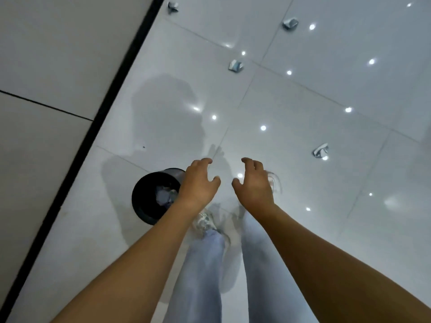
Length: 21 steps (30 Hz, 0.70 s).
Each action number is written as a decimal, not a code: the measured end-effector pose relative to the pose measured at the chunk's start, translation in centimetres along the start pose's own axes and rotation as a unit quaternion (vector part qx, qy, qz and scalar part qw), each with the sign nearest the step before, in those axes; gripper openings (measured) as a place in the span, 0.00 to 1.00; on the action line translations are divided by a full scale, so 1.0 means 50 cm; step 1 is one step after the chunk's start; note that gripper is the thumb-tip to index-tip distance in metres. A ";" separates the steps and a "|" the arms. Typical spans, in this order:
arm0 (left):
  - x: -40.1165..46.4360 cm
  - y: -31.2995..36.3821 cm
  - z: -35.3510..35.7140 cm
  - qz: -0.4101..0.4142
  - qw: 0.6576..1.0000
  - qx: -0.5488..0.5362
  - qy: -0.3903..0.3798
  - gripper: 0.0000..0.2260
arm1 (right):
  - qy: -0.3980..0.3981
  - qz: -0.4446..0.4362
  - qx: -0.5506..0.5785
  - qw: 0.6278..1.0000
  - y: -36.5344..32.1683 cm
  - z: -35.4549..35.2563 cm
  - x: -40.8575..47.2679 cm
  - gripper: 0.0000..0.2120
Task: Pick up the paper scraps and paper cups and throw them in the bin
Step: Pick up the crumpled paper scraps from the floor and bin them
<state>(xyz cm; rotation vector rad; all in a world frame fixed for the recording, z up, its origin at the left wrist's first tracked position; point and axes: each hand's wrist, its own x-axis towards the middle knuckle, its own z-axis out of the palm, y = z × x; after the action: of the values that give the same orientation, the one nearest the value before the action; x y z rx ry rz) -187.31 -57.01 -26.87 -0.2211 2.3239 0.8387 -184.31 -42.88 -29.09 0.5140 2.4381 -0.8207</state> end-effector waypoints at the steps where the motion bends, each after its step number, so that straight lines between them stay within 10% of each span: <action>1: 0.004 0.024 0.016 0.006 1.000 0.007 -0.002 0.22 | 0.005 0.009 0.007 1.000 0.020 -0.019 0.005 0.27; 21: 0.177 0.576 0.420 0.066 0.988 0.102 -0.092 0.22 | 0.021 0.153 0.068 0.986 0.556 -0.423 0.178 0.26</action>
<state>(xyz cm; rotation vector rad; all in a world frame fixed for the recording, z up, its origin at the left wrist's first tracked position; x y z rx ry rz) -193.51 -20.94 -29.96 0.0949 2.2478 0.6464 -184.96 -6.97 -32.10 0.9381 2.2707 -0.8541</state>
